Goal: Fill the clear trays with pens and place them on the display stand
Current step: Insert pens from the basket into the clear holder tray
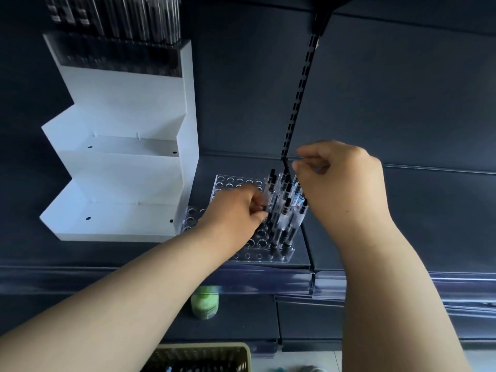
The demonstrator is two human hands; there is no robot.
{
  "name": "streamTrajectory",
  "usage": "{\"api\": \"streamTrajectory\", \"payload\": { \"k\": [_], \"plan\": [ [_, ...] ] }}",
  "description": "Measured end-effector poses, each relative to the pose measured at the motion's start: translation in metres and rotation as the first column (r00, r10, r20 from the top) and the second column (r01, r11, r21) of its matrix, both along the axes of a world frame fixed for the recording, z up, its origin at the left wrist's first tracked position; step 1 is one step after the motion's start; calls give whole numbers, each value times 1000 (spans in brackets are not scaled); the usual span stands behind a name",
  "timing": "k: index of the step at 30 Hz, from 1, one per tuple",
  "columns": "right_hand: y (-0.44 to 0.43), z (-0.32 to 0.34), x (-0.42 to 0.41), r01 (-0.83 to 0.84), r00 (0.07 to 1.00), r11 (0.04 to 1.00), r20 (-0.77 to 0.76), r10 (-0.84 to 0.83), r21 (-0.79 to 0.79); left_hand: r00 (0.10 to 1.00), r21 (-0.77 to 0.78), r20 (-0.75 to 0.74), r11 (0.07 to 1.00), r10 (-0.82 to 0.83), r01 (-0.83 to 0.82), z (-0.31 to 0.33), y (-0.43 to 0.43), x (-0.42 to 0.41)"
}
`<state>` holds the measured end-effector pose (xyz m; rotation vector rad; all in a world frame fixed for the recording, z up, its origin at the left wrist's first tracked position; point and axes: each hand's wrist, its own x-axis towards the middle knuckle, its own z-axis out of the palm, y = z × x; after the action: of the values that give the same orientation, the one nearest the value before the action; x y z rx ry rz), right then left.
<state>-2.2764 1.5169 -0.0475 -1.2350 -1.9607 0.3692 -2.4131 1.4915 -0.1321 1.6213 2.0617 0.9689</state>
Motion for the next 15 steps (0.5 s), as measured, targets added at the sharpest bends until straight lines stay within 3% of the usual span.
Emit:
{"api": "streamTrajectory", "payload": {
  "k": [7, 12, 15],
  "plan": [
    [-5, 1, -1, -50, 998, 997, 27, 49, 55, 999, 1, -32, 1000, 23, -23, -2, -15, -6],
    [-34, -10, -6, -128, 991, 953, 61, 115, 274, 959, 88, -282, 996, 25, 0, 5, -60, -17],
    [-66, -26, -11, -223, 974, 918, 110, 197, 327, 857, 156, -515, 984, 2, 91, 13, -100, -23]
  ]
}}
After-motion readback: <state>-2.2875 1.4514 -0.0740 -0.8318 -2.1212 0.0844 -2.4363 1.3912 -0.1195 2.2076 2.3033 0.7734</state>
